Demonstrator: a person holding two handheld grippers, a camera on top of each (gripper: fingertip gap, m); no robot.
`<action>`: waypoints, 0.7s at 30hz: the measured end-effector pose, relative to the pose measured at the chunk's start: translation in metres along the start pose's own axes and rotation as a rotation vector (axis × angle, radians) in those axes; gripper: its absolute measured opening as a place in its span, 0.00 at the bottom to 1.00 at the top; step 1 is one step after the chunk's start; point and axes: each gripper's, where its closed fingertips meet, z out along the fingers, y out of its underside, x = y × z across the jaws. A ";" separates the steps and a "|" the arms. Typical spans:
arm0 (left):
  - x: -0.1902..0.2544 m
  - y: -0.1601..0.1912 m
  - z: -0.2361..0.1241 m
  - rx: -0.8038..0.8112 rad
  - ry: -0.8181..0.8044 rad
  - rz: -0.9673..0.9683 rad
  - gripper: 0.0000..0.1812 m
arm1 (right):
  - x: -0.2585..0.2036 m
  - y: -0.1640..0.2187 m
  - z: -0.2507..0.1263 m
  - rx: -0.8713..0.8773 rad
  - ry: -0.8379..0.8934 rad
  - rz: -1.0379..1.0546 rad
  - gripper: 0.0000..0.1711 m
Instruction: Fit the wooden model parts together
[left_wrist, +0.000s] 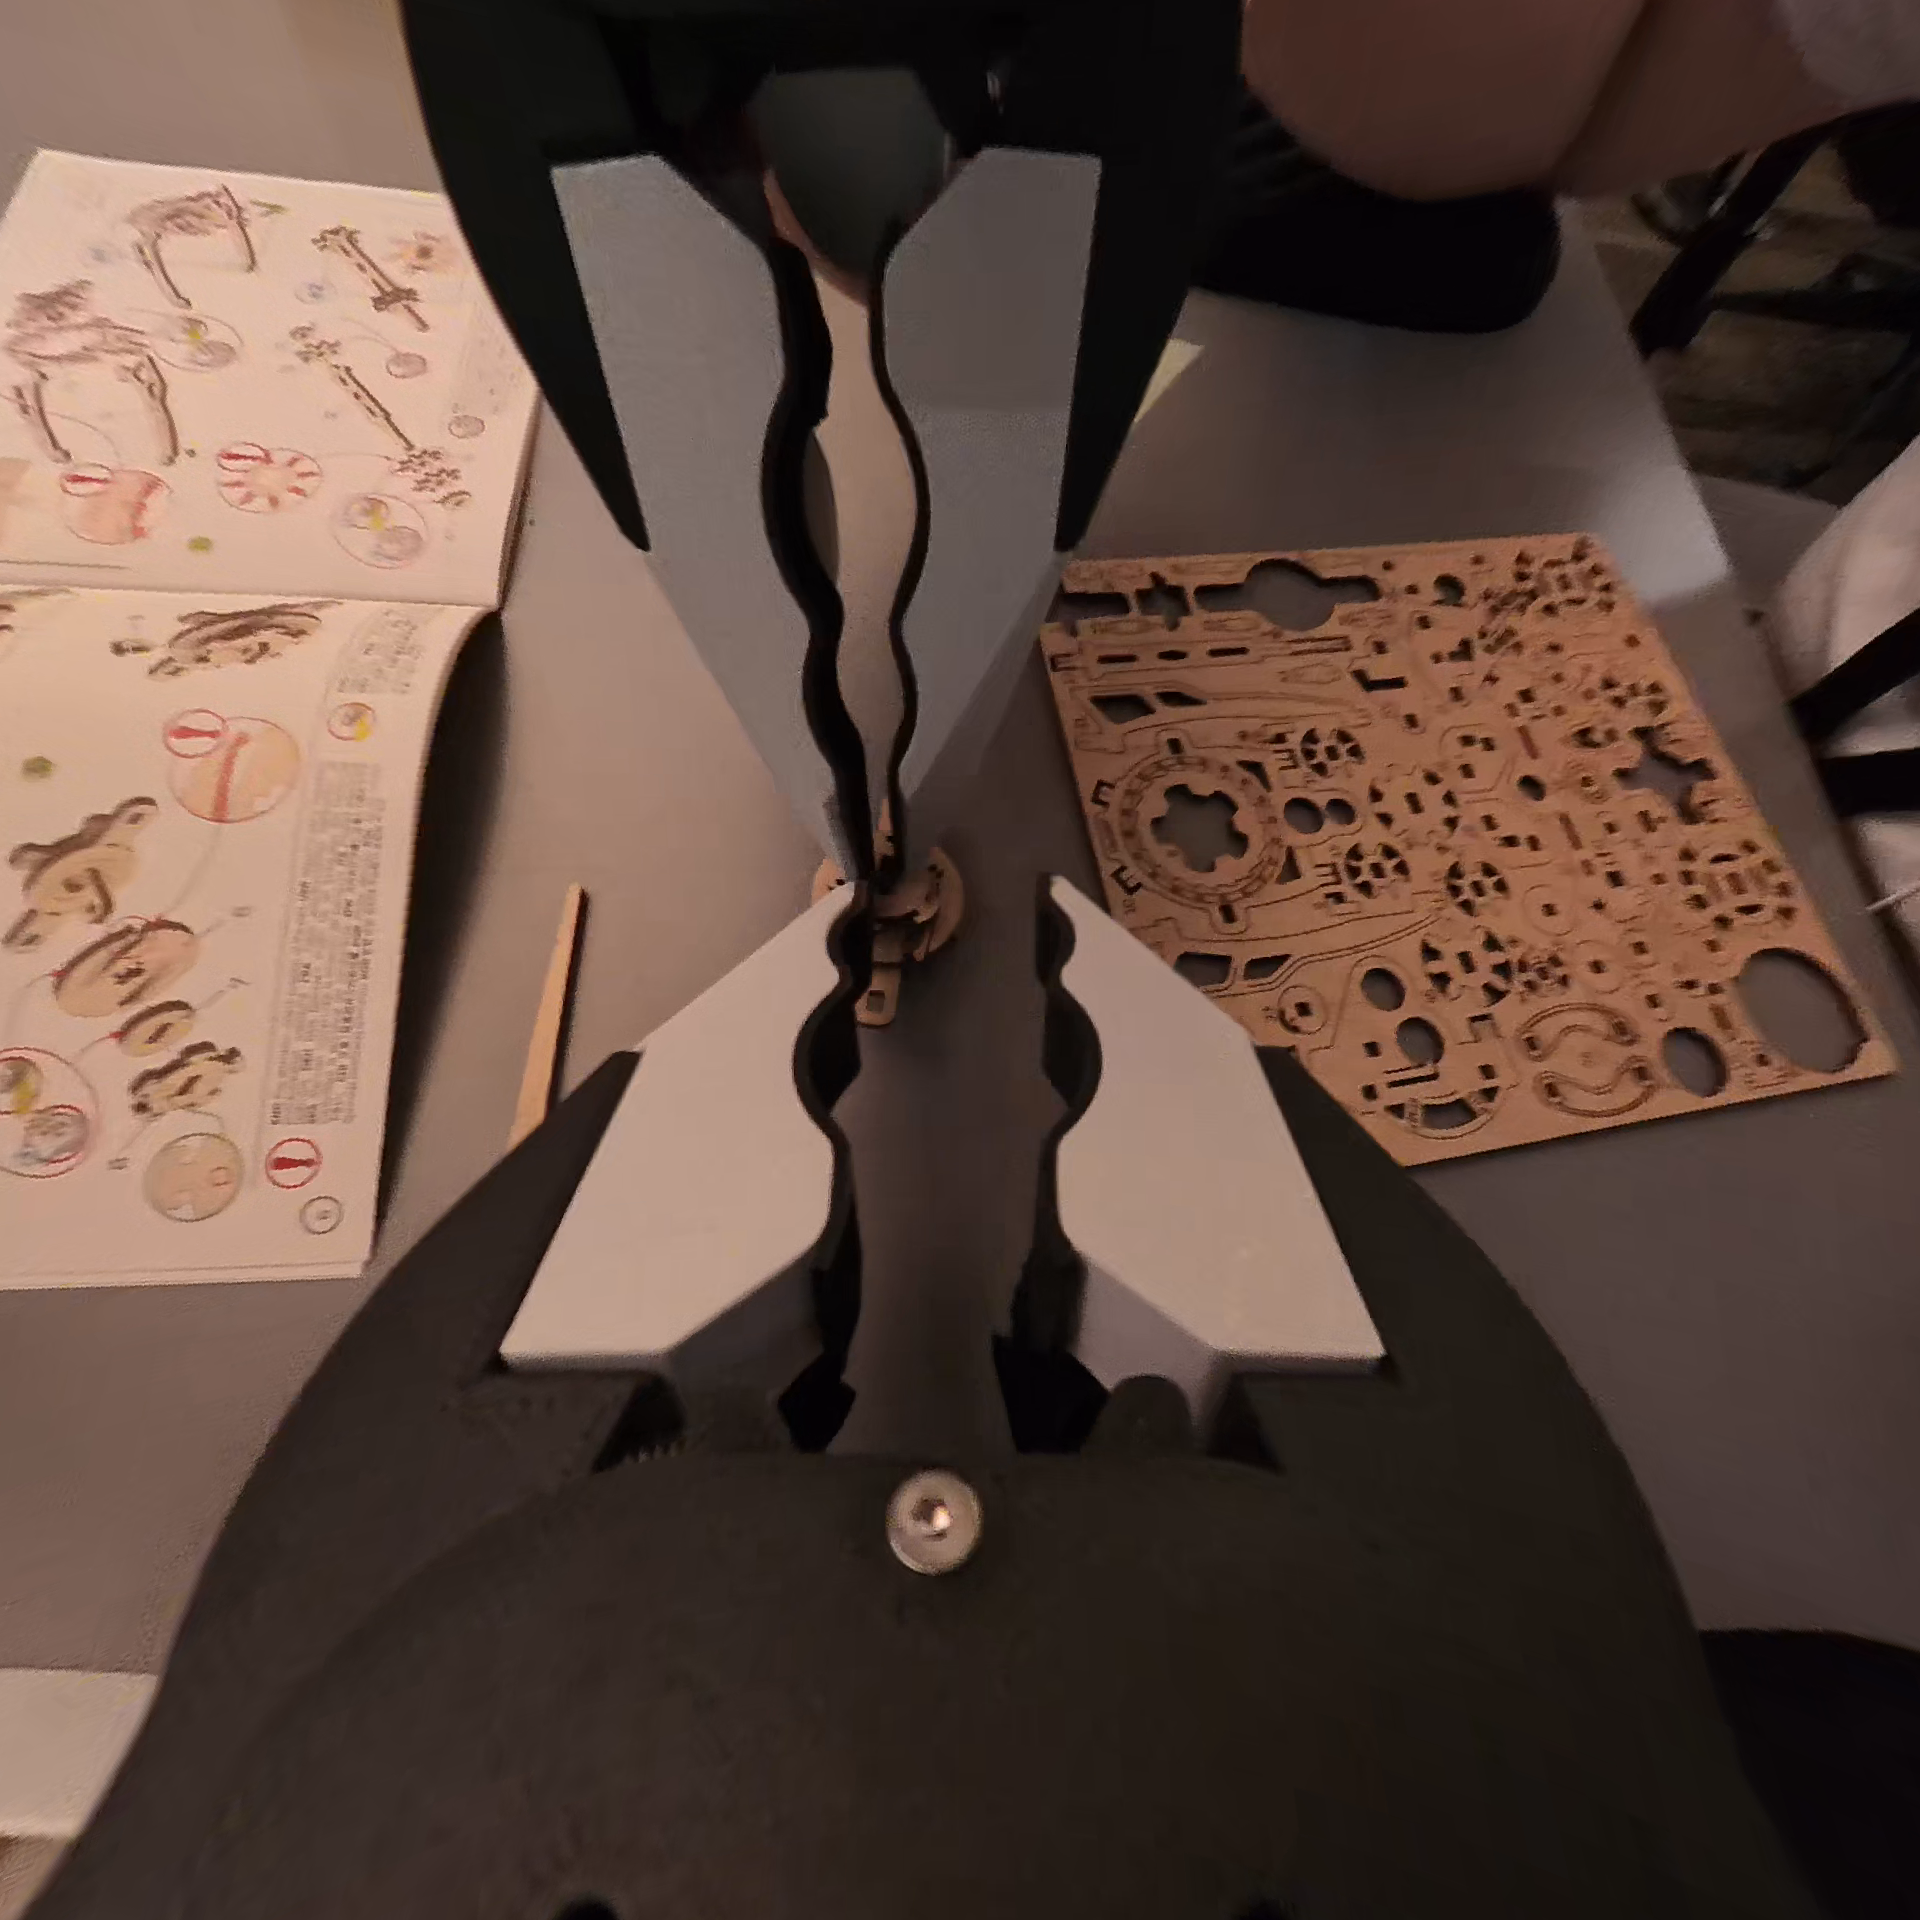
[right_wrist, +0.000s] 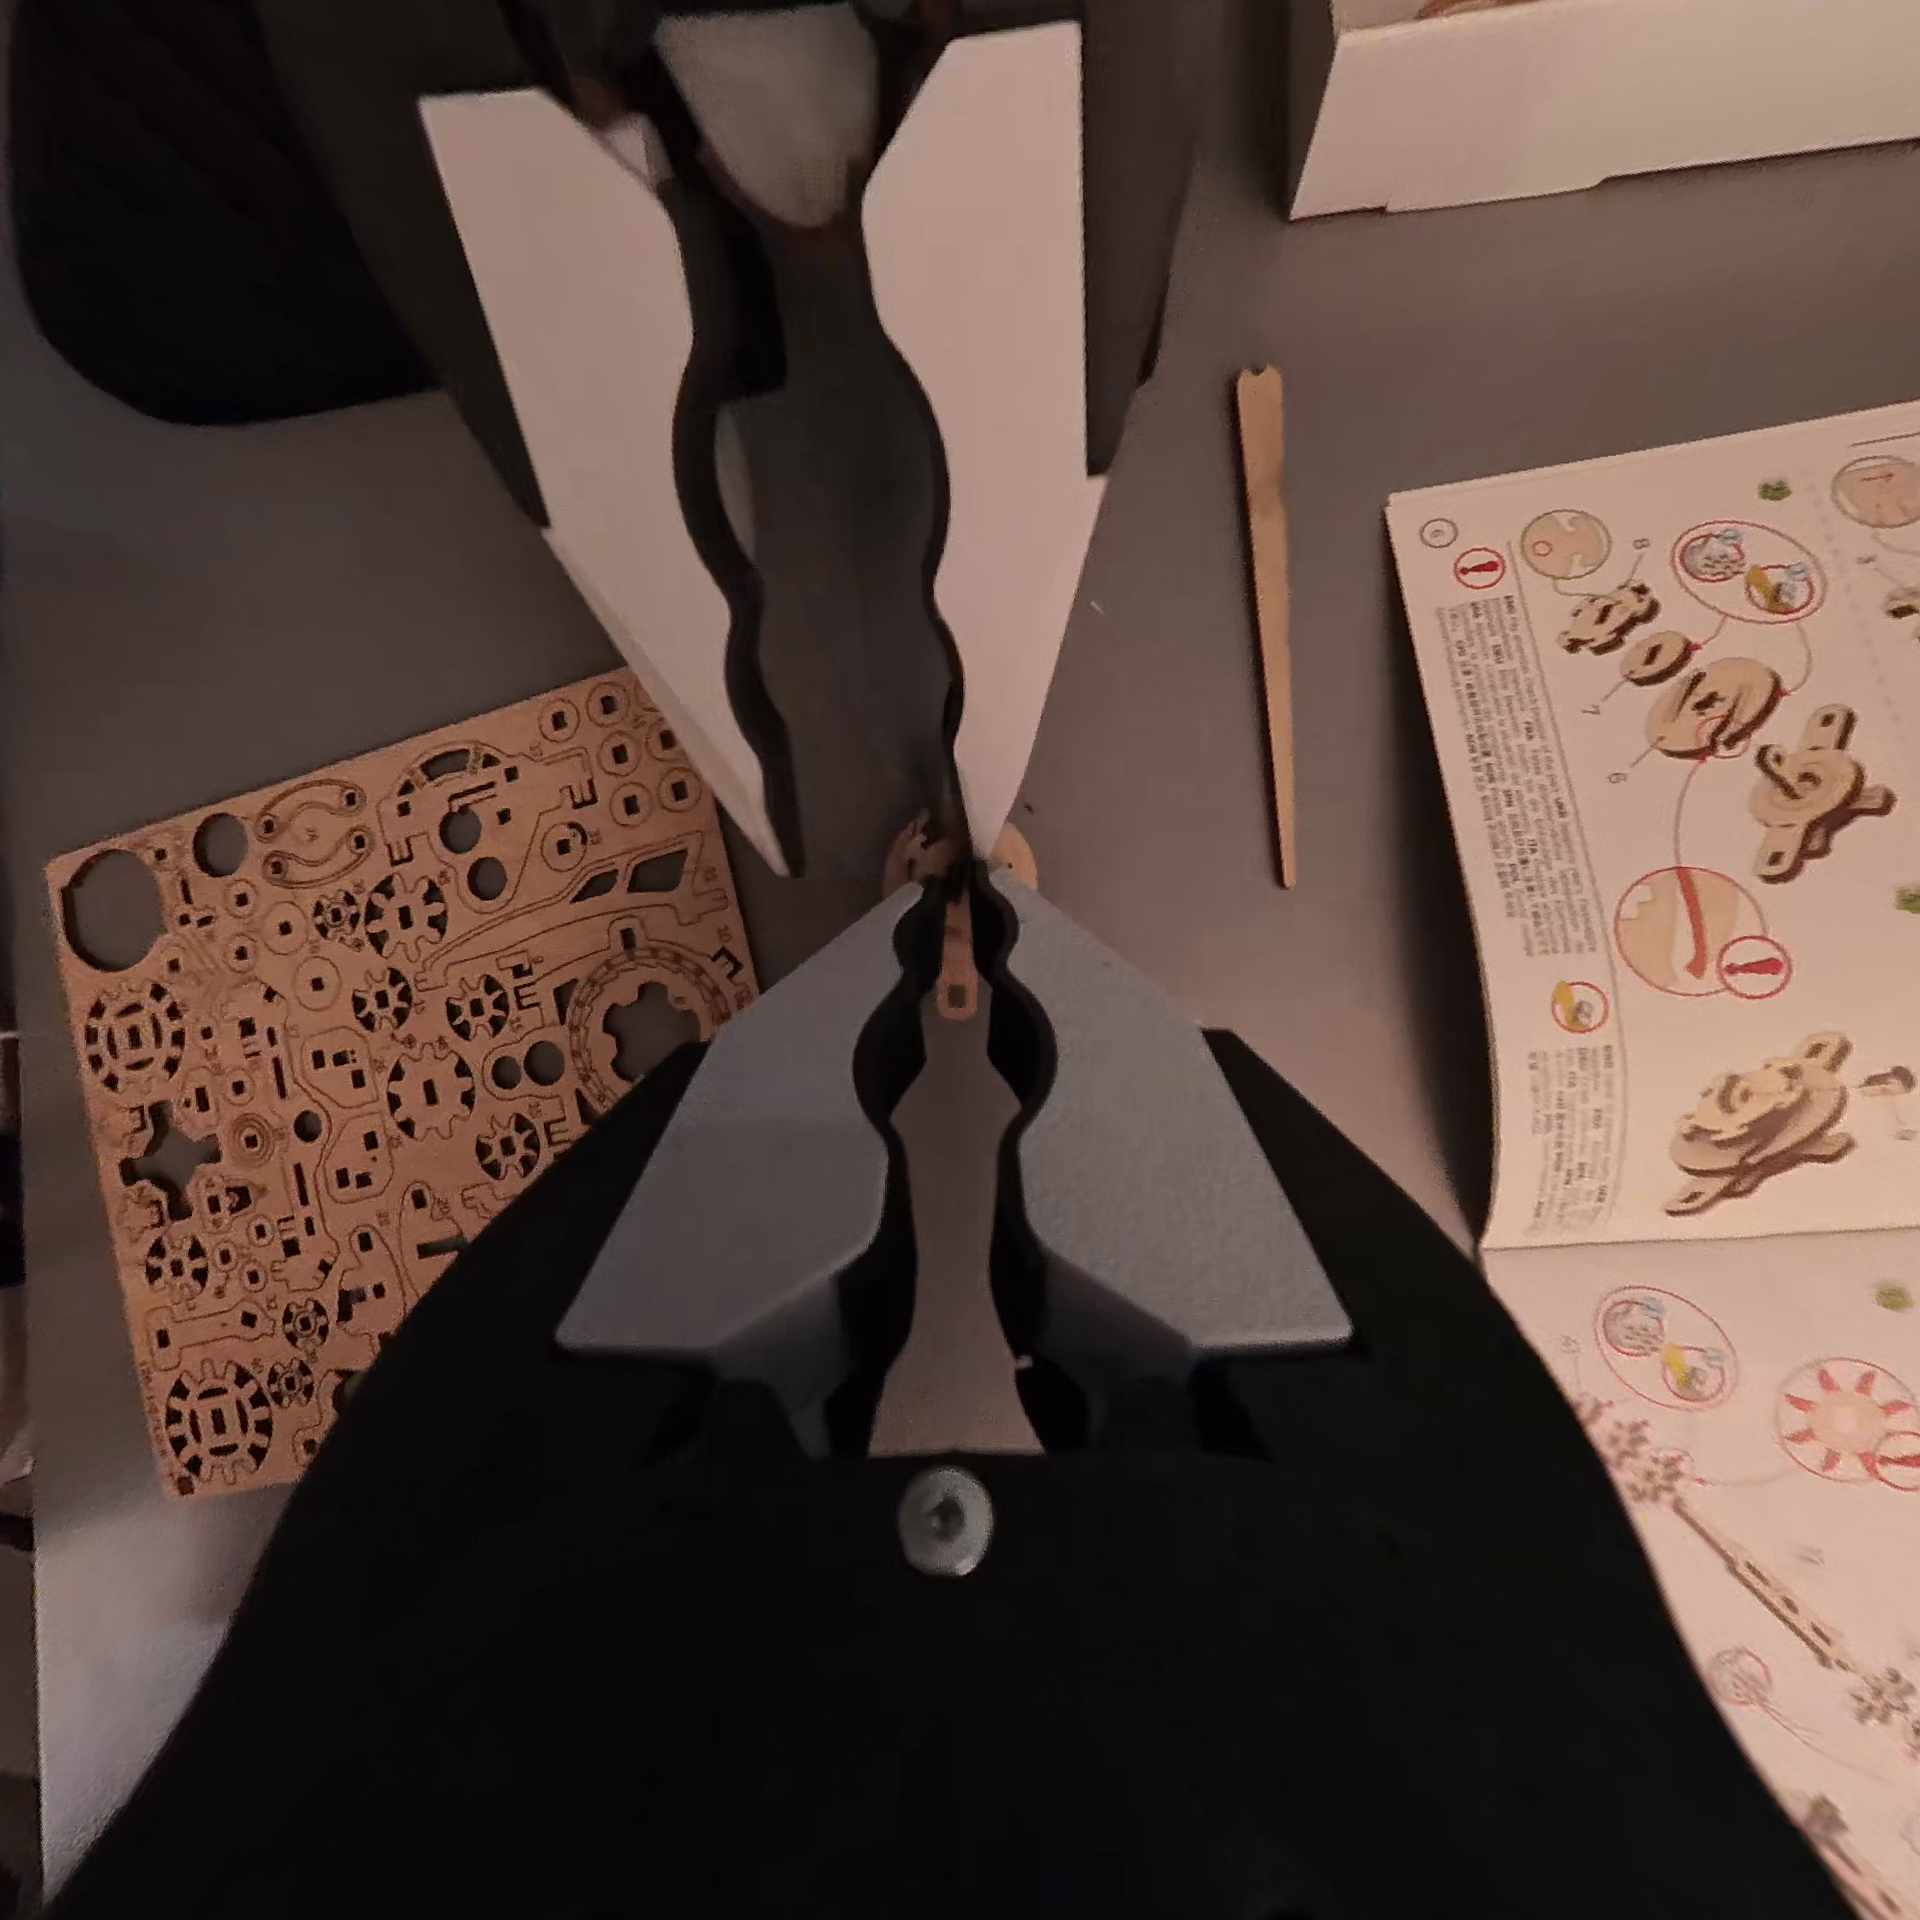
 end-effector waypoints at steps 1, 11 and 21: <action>0.000 -0.001 0.000 0.007 0.011 -0.026 0.19 | -0.001 0.001 -0.001 0.008 -0.014 -0.011 0.03; -0.018 -0.019 -0.012 0.179 -0.132 0.019 0.38 | -0.003 -0.015 -0.024 0.331 -0.027 -0.317 0.02; -0.006 -0.045 -0.029 0.363 -0.072 0.024 0.38 | -0.023 -0.063 -0.124 1.047 -0.350 -0.222 0.01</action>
